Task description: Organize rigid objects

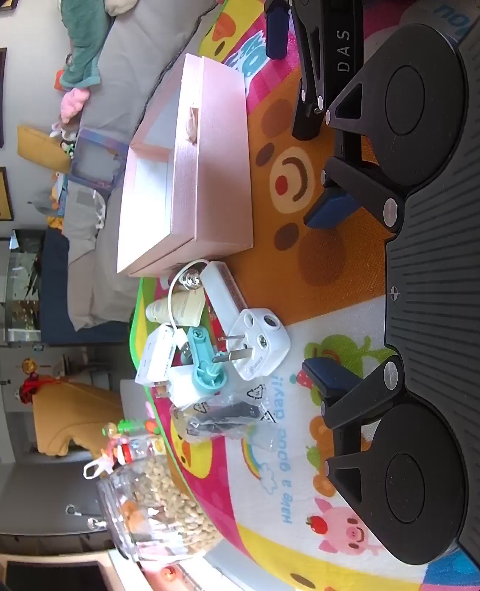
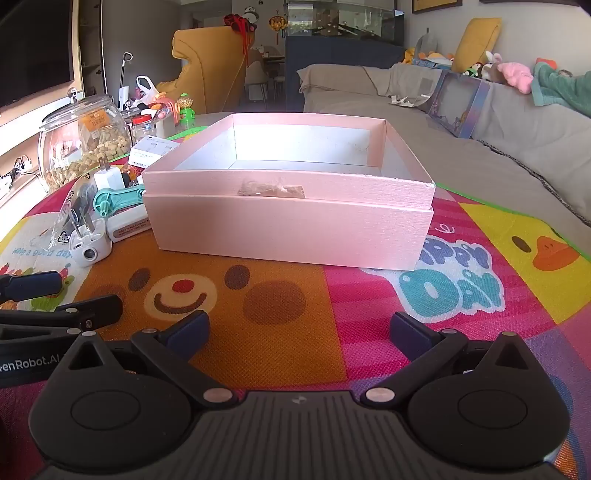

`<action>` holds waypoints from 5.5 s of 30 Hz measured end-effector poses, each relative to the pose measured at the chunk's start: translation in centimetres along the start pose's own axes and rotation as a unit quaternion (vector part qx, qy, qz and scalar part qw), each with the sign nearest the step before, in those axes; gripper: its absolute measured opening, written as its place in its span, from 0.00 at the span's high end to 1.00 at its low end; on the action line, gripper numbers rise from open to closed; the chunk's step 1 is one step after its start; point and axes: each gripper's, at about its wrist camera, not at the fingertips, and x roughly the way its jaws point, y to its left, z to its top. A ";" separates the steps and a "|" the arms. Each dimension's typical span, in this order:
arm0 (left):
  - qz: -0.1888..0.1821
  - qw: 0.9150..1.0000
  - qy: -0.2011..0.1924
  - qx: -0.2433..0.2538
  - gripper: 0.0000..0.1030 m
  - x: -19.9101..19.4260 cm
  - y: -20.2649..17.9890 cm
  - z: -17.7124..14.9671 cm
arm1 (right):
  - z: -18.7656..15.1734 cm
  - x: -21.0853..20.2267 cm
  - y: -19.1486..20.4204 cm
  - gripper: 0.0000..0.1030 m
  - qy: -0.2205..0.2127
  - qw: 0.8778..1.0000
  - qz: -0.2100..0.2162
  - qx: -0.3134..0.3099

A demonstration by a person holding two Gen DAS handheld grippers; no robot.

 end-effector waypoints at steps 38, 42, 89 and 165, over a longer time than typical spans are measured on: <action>0.003 1.000 -0.001 0.004 0.20 0.0 0.0 0.0 | 0.0 0.0 -0.1 0.00 -0.001 1.000 0.004 0.004; 0.003 1.000 -0.001 0.004 0.20 0.0 0.0 0.0 | 0.0 -0.1 -0.1 0.00 -0.001 1.000 0.004 0.004; 0.002 1.000 -0.001 0.003 0.20 0.0 0.1 0.0 | -0.1 -0.1 -0.3 0.00 0.004 1.000 0.009 0.005; -0.199 0.969 -0.132 0.068 0.49 -3.4 -4.5 15.6 | 2.9 -12.7 -7.1 0.80 -0.079 0.989 0.108 0.055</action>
